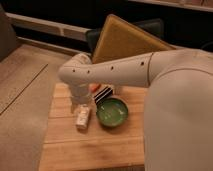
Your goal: Place the pepper in the ceramic cup
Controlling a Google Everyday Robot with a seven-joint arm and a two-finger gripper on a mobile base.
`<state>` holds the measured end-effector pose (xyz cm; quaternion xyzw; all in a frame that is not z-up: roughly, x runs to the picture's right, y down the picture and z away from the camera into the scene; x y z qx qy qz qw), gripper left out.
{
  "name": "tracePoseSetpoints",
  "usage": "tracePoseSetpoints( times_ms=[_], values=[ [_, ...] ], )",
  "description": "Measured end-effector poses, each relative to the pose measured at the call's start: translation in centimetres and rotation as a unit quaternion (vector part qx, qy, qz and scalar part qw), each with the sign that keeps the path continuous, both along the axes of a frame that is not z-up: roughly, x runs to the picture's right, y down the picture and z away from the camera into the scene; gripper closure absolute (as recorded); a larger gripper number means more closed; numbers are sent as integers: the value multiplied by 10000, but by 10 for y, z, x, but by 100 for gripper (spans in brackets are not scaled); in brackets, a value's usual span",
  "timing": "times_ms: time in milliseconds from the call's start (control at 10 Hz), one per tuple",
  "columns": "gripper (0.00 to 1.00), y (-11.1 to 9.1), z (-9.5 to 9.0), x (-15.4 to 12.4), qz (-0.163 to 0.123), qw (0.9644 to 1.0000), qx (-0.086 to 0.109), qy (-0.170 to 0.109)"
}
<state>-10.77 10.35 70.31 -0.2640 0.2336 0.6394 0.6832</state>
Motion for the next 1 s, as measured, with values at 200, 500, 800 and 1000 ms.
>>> tracePoseSetpoints(
  times_ms=[200, 500, 800, 1000],
  values=[
    [35, 0, 0, 0, 1, 10000, 0, 1],
    [35, 0, 0, 0, 0, 10000, 1, 1],
    [35, -19, 4, -6, 74, 9993, 353, 15],
    [35, -69, 14, -12, 500, 9926, 1110, 34]
  ],
)
